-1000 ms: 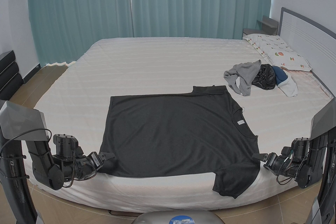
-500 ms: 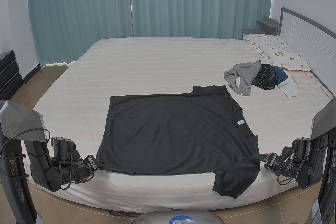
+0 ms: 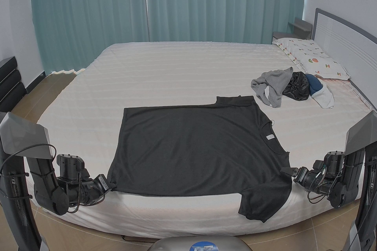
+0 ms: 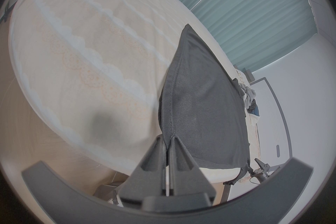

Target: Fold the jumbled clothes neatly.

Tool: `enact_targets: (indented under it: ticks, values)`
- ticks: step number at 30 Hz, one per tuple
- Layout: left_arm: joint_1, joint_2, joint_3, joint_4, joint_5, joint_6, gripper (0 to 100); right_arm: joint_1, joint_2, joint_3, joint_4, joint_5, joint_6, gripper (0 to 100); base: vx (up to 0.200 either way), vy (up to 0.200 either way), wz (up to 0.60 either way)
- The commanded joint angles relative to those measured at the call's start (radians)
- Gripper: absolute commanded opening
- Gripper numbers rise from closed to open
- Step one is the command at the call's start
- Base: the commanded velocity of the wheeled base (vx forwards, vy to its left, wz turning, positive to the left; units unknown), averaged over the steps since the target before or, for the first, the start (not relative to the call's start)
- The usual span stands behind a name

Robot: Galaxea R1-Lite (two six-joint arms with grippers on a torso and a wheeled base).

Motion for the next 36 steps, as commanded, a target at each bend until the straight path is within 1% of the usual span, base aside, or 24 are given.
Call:
enact_targets:
  ticks: [1,7,13,19,31,36]
  values:
    - [0.000,0.002,0.001,0.001,0.000,0.001,0,0.000,0.021,-0.013,-0.008,0.001,0.000,0,0.000,0.000,0.00]
    - [0.000,0.002,0.001,-0.001,0.000,0.001,0,-0.001,0.018,-0.038,-0.010,-0.001,0.003,0,0.000,0.000,0.00]
    - [0.000,0.002,0.003,-0.001,0.000,0.001,0,-0.021,0.033,-0.119,-0.008,0.001,0.005,0,0.000,0.000,0.00]
    - [-0.002,0.002,0.003,-0.001,0.000,0.001,0,-0.003,0.036,-0.177,0.006,0.001,0.005,0,0.000,0.000,0.00]
    - [-0.002,0.005,0.003,-0.001,0.002,0.003,0,-0.005,0.047,-0.289,0.105,-0.001,0.005,0,0.000,0.000,0.00]
    - [-0.003,0.005,0.003,-0.001,0.008,0.004,0,-0.005,0.045,-0.300,0.108,-0.001,0.005,0,0.000,0.000,0.00]
